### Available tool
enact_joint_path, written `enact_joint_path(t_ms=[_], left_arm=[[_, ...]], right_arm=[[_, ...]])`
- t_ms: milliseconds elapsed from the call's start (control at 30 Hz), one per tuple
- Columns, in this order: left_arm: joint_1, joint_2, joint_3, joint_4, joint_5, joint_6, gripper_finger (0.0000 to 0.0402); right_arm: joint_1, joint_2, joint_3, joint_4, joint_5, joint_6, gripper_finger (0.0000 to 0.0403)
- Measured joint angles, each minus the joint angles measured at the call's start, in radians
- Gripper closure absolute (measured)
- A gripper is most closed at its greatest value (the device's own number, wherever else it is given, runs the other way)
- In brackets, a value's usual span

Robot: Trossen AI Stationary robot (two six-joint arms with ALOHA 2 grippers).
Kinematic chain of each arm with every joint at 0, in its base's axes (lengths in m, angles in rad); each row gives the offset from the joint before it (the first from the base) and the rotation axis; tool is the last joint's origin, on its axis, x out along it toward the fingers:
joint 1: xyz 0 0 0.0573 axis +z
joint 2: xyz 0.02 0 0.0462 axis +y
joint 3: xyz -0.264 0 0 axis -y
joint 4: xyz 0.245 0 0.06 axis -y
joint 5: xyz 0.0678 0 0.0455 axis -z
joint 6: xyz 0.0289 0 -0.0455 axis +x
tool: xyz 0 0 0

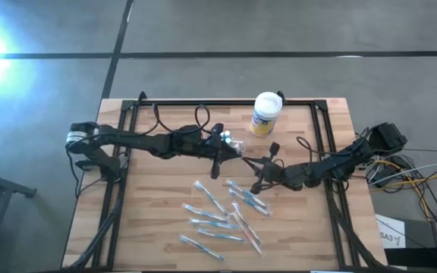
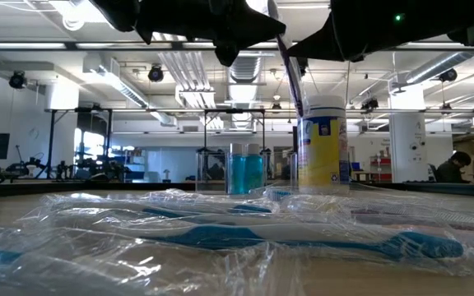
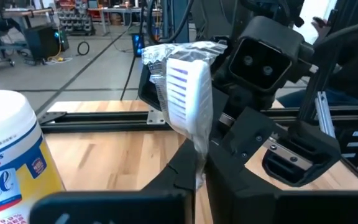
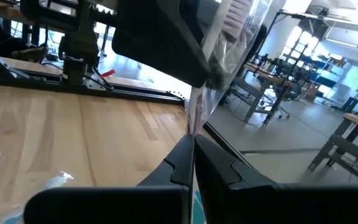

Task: Pick & Place toothbrushing station
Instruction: Put the violet toothbrush into the transparent organizer

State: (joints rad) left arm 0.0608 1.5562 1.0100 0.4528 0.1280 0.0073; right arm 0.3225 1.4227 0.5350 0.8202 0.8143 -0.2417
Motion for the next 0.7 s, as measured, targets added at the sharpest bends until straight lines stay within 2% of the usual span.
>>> enact_joint_path(t_ms=[100,200,400,533,700], left_arm=[[0.0,-0.005,0.0,-0.003,0.003,0.026,0.0387],[0.0,-0.022,0.0,-0.015,0.005,0.052,0.0387],[0.001,-0.059,0.0,-0.073,0.002,0.105,0.0387],[0.02,-0.072,0.0,-0.09,-0.033,0.148,0.0387],[0.063,-0.063,0.0,-0.096,-0.034,0.225,0.0387]], right_arm=[[0.01,0.0,0.0,-0.013,0.0,0.029,0.0377],[0.022,-0.008,-0.001,-0.033,0.004,0.062,0.0343],[0.068,-0.033,-0.002,-0.042,0.118,0.077,0.0278],[0.108,-0.056,-0.003,-0.057,0.12,0.077,0.0268],[0.15,-0.072,-0.003,-0.063,0.121,0.05,0.0282]])
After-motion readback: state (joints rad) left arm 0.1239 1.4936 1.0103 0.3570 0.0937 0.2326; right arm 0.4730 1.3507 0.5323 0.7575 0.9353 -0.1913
